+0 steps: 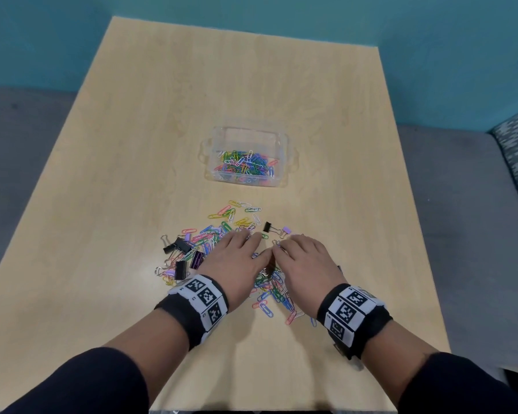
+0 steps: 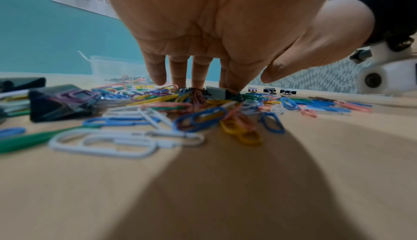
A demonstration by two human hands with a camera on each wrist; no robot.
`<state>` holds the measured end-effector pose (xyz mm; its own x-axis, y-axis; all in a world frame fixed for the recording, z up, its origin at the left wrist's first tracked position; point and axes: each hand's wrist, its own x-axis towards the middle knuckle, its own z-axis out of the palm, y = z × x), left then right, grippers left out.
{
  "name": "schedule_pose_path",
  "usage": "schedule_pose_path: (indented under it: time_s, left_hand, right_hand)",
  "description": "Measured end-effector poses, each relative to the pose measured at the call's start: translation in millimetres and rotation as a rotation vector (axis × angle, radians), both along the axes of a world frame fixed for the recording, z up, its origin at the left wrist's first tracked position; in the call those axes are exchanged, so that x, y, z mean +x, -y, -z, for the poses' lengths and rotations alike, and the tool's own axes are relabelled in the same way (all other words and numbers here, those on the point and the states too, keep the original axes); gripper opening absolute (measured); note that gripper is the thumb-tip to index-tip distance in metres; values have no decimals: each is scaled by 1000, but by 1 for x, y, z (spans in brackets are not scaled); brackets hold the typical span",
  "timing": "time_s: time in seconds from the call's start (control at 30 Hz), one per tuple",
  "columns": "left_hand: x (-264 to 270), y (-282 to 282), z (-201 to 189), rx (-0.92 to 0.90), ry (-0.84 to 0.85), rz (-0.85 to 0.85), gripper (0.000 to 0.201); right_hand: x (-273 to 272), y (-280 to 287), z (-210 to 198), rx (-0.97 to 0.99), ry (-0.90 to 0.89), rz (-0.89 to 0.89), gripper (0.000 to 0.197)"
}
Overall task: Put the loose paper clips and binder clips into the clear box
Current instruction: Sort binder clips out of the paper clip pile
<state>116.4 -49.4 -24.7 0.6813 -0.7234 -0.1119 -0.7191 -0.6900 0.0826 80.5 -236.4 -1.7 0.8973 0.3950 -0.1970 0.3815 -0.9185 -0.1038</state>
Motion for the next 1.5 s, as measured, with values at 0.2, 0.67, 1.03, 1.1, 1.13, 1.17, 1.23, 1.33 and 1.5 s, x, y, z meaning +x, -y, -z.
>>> schedule_pose_path:
  time_s: [0.2, 0.67, 1.03, 1.1, 1.13, 1.17, 1.23, 1.33, 1.5]
  left_hand:
    - [-2, 4, -3, 28, -1, -10, 55]
    - [2, 10, -16, 108, 11, 10, 44]
    - [0, -5, -12, 5, -16, -16, 32]
    - [7, -4, -14, 17, -50, -131, 47]
    - [11, -3, -13, 47, -67, -158, 52]
    - [12, -3, -15, 90, -90, -167, 55]
    - [11, 0, -16, 155, -143, -136, 59]
    - [-2, -3, -16, 87, -191, -76, 58]
    - [-46, -28, -24, -128, -207, -70, 47]
  right_hand:
    - [0, 1, 1, 14, 11, 19, 45]
    - [-3, 8, -2, -41, 16, 83, 43]
    - [0, -11, 0, 86, -86, -10, 43]
    - [2, -20, 2, 131, -81, -30, 45]
    - [6, -23, 1, 149, -80, -26, 45]
    - [11, -26, 0, 163, -74, -16, 46]
    - [24, -29, -3, 192, -62, 18, 47]
    - [47, -33, -8, 228, -70, 43, 49]
    - [81, -49, 4, 182, -151, -71, 66]
